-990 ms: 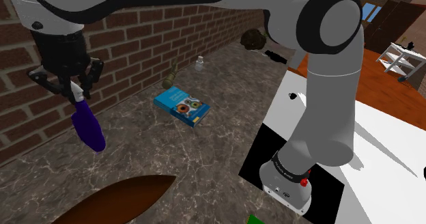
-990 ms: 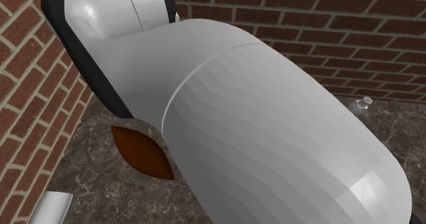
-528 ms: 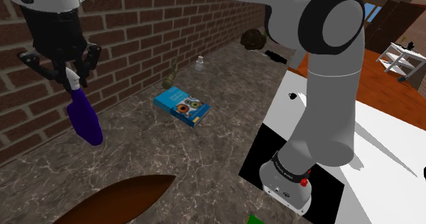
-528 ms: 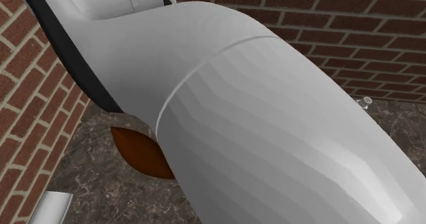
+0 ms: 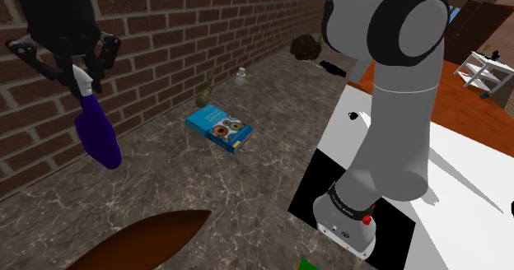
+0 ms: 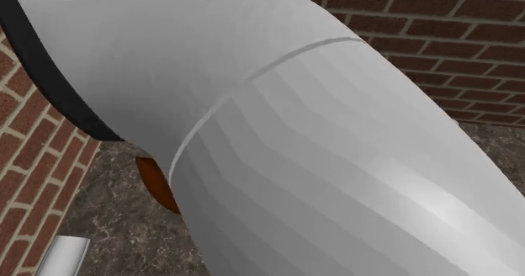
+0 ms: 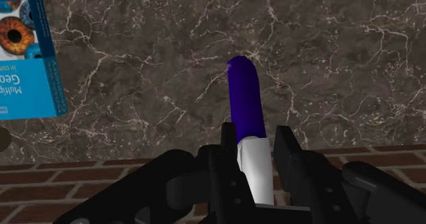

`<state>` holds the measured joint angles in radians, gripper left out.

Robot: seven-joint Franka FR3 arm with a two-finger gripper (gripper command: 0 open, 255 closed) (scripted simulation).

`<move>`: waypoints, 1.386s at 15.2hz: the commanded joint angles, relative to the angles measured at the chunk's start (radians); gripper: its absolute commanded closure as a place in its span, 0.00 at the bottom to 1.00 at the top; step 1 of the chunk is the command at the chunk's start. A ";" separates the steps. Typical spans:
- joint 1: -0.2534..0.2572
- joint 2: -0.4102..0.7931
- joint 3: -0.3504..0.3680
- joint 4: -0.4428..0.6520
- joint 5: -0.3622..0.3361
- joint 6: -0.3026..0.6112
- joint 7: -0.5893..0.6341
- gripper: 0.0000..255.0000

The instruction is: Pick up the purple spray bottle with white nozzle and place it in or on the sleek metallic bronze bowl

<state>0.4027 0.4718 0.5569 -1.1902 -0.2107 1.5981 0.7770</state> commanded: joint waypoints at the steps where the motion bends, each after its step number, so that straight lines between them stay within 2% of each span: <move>1: -0.006 -0.055 0.014 -0.049 0.022 -0.002 0.017 1.00; 8: -0.003 -0.233 0.064 -0.193 0.104 -0.017 0.092 1.00; 16: 0.030 -0.374 0.112 -0.251 0.181 -0.074 0.183 1.00; 21: 0.020 -0.400 0.107 -0.347 0.198 0.001 0.170 1.00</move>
<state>0.4255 0.0818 0.6652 -1.5126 -0.0191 1.5822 0.9507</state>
